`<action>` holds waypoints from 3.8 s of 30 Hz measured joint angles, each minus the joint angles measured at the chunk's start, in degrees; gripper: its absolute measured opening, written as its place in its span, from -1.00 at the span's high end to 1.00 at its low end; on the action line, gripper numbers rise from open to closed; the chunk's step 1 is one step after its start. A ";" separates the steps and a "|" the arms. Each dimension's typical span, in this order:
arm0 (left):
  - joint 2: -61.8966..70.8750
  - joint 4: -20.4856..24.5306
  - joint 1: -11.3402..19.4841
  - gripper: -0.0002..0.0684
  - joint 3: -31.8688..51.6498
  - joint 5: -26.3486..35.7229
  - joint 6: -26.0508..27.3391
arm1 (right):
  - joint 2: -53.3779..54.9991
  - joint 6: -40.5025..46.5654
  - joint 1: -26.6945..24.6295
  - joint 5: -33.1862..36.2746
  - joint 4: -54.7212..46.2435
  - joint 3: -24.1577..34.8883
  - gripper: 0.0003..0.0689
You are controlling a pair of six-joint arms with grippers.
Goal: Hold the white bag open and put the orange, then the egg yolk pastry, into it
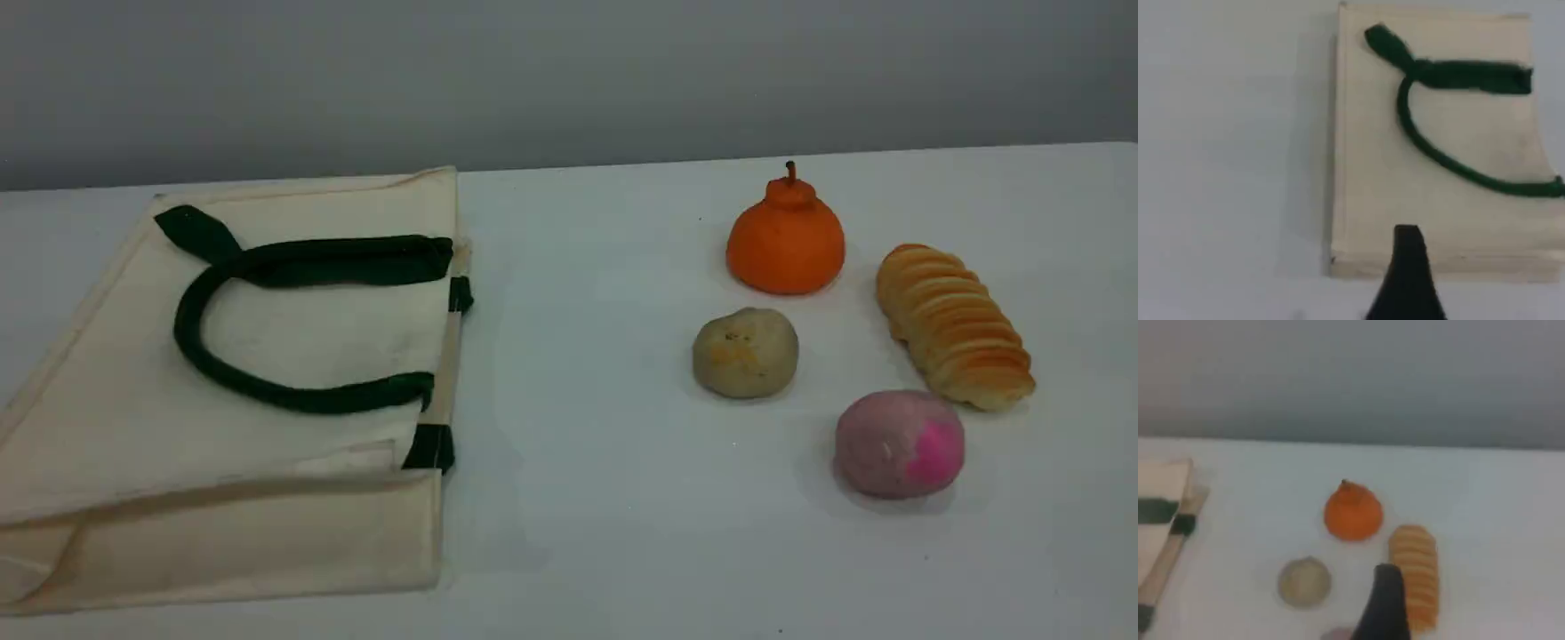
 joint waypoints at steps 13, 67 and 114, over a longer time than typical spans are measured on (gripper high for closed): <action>28.05 0.33 0.06 -0.48 -2.22 -14.67 -4.65 | 19.14 -6.86 0.00 -4.42 10.24 -2.81 -0.67; 85.74 -8.83 -2.80 -0.44 -31.47 -21.64 6.66 | 36.95 -28.91 0.00 -12.98 40.69 -2.76 -0.67; 52.69 -31.03 -5.59 0.80 -42.42 10.63 27.72 | 52.39 -72.46 0.00 -12.20 80.26 -5.14 -0.62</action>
